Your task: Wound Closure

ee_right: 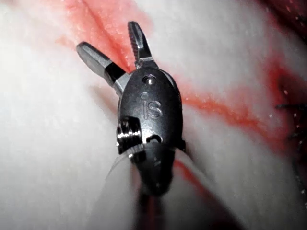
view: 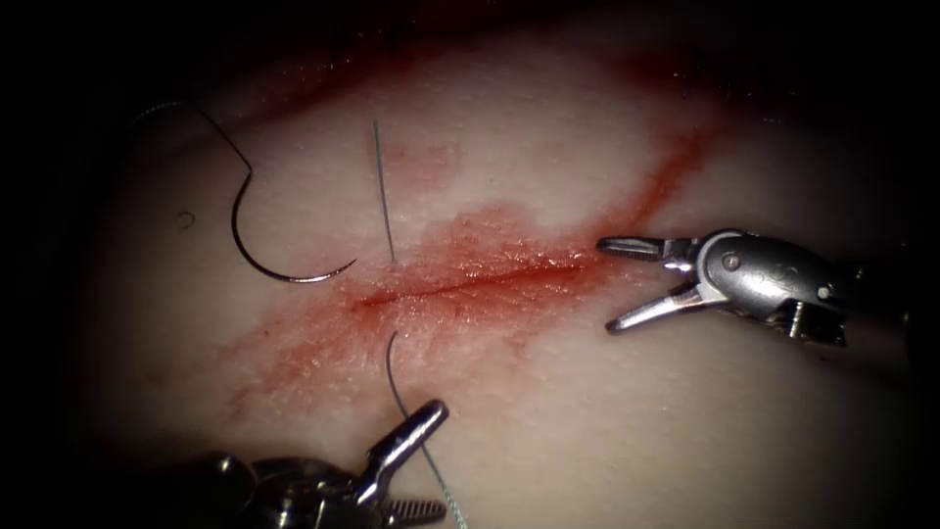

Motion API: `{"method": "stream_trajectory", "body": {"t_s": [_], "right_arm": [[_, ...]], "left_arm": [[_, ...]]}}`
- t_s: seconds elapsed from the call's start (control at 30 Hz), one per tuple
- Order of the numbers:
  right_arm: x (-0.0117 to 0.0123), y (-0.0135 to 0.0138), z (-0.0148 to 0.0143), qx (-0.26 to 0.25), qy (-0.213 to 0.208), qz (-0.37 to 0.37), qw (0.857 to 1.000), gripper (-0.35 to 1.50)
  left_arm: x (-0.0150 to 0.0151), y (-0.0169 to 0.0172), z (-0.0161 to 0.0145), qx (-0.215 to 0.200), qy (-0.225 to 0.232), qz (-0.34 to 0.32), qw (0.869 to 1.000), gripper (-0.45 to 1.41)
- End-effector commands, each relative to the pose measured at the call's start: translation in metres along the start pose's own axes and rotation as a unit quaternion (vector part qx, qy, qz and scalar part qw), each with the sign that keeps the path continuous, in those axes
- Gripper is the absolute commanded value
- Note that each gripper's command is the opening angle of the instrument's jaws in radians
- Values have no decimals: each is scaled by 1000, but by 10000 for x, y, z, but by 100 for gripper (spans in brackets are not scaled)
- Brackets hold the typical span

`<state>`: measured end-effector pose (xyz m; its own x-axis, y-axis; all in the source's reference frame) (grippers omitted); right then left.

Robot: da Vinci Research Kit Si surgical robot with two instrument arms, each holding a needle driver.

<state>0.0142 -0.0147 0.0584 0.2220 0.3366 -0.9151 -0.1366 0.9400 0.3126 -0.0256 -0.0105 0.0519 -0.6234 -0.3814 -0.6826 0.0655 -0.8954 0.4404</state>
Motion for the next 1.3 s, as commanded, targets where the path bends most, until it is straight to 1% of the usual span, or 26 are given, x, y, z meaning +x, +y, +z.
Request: {"method": "stream_trajectory", "body": {"t_s": [0.03, 0.2, 0.23, 0.3, 0.5, 0.53, 0.6, 0.63, 0.67, 0.7, 0.73, 0.77, 0.8, 0.83, 0.97, 1.03, 1.07, 1.13, 1.3], "right_arm": [[-6, -1, 10, 1, 1, 0, 1000, 125], [-6, -2, 11, 0, 1, 0, 1000, 125], [-6, -2, 11, 0, 1, 0, 1000, 125], [-6, -2, 11, 0, 1, 0, 1000, 125], [-6, -2, 11, 1, -1, 3, 1000, 125], [-5, -2, 11, 1, -1, 3, 1000, 125], [-5, -3, 11, 0, 1, 3, 1000, 125], [-5, -3, 11, 0, 1, 3, 1000, 125], [-5, -3, 11, 0, 1, 3, 1000, 125], [-6, -5, 12, 9, 3, 2, 1000, 120], [-6, -10, 14, 29, 11, 1, 1000, 105], [-5, -12, 16, 36, 14, 0, 999, 103], [-3, -17, 22, 55, 17, 2, 998, 103], [0, -22, 29, 63, 21, -13, 998, 103], [12, -30, 52, 74, 30, -53, 995, 106], [26, -35, 70, 78, 37, -82, 993, 108], [34, -37, 83, 80, 41, -103, 991, 108], [40, -38, 95, 81, 43, -122, 988, 110], [52, -37, 139, 66, 76, -164, 981, 113]], "left_arm": [[3, 6, 8, 0, 2, 2, 1000, 98], [11, 12, 13, 1, 11, 16, 1000, 96], [15, 15, 16, 1, 17, 19, 1000, 93], [20, 18, 19, 1, 25, 28, 999, 93], [39, 23, 27, 25, 42, 79, 996, 91], [41, 24, 28, 26, 43, 83, 995, 88], [44, 28, 27, 34, 54, 93, 994, 24], [45, 29, 25, 35, 62, 94, 993, -15], [45, 29, 23, 34, 67, 95, 993, -45], [43, 26, 18, 30, 81, 97, 992, -45], [38, 21, 12, 27, 93, 97, 991, -45], [34, 17, 9, 25, 101, 103, 989, -45], [25, 10, 5, 22, 107, 102, 989, -45], [14, 3, 0, 21, 108, 104, 988, -45], [-7, -12, -3, 16, 108, 104, 989, -45], [-22, -22, -5, 7, 107, 102, 989, -45], [-30, -29, -5, 6, 109, 100, 989, -45], [-37, -33, -5, 3, 112, 100, 989, -45], [-55, -37, -8, -22, 118, 105, 987, -45]]}}
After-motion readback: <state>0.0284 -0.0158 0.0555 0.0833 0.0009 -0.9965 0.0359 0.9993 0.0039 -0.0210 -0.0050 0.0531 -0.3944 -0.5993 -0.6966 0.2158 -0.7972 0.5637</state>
